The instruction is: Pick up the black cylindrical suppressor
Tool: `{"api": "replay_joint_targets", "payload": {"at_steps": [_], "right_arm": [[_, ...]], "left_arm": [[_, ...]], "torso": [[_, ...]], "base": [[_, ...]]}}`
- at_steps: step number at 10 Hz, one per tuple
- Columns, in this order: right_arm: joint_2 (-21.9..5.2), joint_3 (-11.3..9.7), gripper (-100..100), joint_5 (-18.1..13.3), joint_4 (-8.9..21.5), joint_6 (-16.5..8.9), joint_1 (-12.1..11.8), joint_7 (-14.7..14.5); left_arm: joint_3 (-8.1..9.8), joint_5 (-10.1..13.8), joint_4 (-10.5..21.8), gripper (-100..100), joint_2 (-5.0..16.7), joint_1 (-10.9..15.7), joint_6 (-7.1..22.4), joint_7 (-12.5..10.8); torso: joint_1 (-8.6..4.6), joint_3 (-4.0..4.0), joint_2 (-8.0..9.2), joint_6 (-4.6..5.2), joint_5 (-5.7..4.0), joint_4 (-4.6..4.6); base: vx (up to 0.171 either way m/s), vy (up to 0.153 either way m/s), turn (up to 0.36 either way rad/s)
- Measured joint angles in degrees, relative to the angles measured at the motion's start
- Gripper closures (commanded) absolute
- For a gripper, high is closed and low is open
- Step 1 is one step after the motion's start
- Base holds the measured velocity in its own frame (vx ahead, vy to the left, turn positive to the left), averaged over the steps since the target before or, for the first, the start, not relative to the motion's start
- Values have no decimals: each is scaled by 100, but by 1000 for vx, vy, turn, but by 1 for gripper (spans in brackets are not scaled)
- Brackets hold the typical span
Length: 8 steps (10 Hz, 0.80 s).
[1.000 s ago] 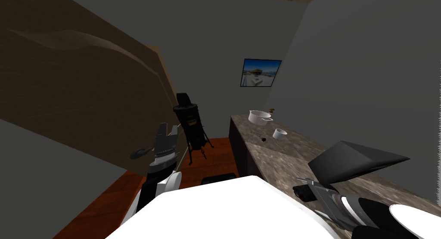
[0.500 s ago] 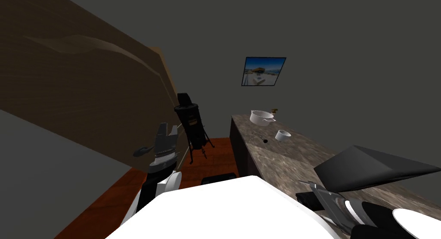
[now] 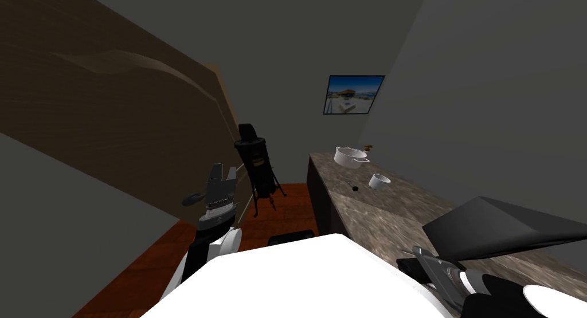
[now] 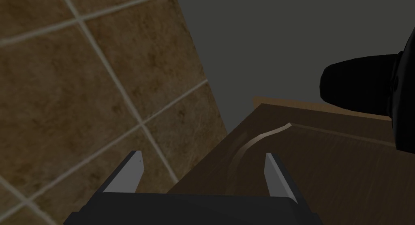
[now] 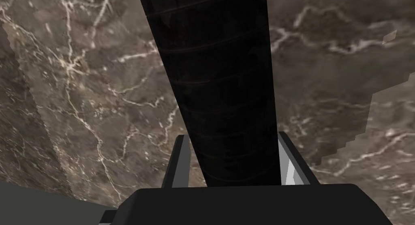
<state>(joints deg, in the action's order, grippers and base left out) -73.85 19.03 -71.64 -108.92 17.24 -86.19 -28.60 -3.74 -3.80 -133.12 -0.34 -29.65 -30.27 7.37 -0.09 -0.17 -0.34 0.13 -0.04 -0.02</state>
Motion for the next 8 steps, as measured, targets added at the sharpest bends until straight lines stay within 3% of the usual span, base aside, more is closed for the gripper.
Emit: {"api": "replay_joint_targets", "payload": {"at_steps": [3, 4, 5, 8], "right_arm": [[-4, 5, 100, -4, -2, -2, 5, -8], [-4, 4, 0, -3, -2, -2, 5, -6], [-3, 4, 100, -3, -2, -2, 5, -6], [-34, 344, 100, 29, -139, 122, -254, 28]], "left_arm": [[0, 0, 0, 0, 0, 0, 0, 0], [0, 0, 0, 0, 0, 0, 0, 0], [0, 0, 0, 0, 0, 0, 0, 0], [0, 0, 0, 0, 0, 0, 0, 0]], "torso": [[-1, -1, 0, 7, -1, -1], [0, -1, 0, 6, 0, -1], [1, 0, 0, 6, 1, -1], [4, 0, 2, 9, 5, -1]], "base": [[0, 0, 0], [0, 0, 0], [2, -6, -87], [2, -7, -57]]}}
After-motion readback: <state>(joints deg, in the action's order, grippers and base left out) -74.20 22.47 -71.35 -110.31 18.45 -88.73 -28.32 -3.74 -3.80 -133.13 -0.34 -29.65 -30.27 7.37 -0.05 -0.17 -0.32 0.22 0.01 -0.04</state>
